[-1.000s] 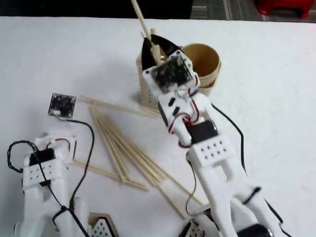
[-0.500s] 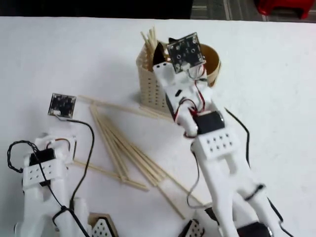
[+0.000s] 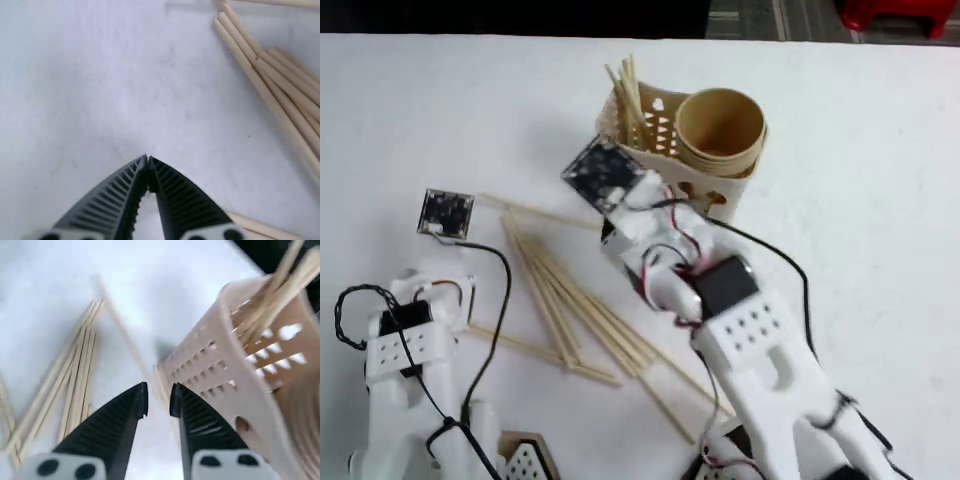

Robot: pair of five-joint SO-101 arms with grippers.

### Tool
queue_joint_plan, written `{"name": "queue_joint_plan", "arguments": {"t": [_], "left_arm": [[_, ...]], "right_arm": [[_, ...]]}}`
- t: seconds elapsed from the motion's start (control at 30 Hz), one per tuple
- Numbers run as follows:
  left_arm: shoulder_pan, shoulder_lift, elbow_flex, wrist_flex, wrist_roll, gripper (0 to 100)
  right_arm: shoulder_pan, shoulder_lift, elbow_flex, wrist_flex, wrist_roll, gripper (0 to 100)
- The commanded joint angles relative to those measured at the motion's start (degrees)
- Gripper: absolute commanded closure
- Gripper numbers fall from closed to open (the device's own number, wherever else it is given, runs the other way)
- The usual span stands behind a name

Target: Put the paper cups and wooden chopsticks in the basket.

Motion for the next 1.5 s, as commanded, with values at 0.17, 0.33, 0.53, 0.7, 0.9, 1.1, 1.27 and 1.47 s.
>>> {"name": "queue_joint_plan", "arguments": {"t": [0.17,0.33,0.53,0.7,0.9,1.1,1.27,1.47], "left_arm": [[-0.48,-1.45,-0.26,-1.14,-0.26,97],[-0.57,-1.45,-0.26,-1.14,-0.35,97],[-0.57,-1.45,-0.26,-1.14,-0.44,97],[-0.57,-1.45,-0.26,-1.14,-0.44,97],[-0.57,-1.45,-0.26,-1.14,-0.53,97],[-0.57,-1.45,-0.26,-1.14,-0.53,97],[-0.57,-1.45,-0.26,-1.14,-0.53,97],[-0.57,-1.45,-0.26,-1.14,-0.53,97]], "right_arm": [[-2.24,23.25,-16.53,6.64,6.33,90.7],[-2.07,39.34,-29.63,12.53,9.58,83.1],[-1.98,55.08,-42.9,16.92,15.56,82.0],[-0.84,64.92,-52.57,19.47,18.55,81.8],[0.84,74.95,-64.53,24.13,19.69,81.8],[3.12,83.38,-75.43,27.12,20.4,81.8],[3.91,88.84,-81.58,30.11,20.4,81.8],[3.47,92.53,-85.63,34.07,20.4,82.3]]}}
